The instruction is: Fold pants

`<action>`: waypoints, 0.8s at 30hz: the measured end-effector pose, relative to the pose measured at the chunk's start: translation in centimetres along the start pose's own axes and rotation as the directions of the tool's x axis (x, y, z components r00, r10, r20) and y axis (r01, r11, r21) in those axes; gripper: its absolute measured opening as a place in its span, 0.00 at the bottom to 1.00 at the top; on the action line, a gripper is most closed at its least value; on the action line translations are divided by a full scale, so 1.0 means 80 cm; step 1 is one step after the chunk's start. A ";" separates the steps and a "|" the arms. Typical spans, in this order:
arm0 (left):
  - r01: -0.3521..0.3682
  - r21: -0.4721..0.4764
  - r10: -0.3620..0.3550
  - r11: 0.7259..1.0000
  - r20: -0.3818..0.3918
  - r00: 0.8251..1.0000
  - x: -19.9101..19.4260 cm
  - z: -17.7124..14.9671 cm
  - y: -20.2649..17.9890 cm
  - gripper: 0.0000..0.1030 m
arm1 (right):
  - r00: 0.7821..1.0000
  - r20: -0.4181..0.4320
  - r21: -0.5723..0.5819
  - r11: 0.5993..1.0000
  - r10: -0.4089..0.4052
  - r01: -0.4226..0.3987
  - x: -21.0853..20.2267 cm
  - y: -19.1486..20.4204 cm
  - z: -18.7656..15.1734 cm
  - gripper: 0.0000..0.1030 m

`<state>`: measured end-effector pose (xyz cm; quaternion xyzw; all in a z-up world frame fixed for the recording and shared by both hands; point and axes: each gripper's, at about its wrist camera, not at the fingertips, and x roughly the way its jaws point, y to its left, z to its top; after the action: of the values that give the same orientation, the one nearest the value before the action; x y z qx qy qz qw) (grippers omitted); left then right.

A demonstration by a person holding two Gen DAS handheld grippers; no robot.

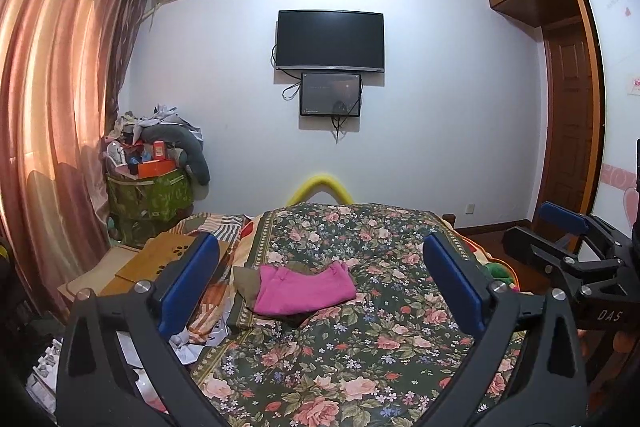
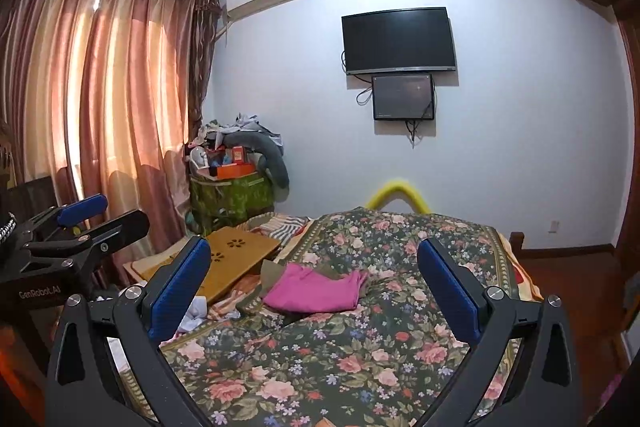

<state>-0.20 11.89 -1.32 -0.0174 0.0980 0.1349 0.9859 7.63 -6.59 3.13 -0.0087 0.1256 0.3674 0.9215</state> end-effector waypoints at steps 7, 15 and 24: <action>0.004 0.003 -0.004 1.000 -0.001 1.000 0.001 0.000 -0.003 1.00 | 1.000 -0.002 -0.001 1.000 -0.001 0.001 0.000 0.000 -0.001 0.99; 0.009 0.002 -0.009 1.000 -0.001 1.000 0.002 0.001 -0.005 1.00 | 1.000 -0.006 -0.005 1.000 -0.004 0.004 -0.001 -0.001 0.000 0.99; 0.016 -0.003 -0.016 1.000 -0.006 1.000 0.005 0.001 -0.006 1.00 | 1.000 -0.013 -0.009 1.000 -0.009 0.009 0.002 -0.003 0.000 1.00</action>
<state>0.34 11.58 -1.33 -0.0198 0.1005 0.1273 0.9866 7.89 -6.64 3.12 -0.0155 0.1299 0.3636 0.9223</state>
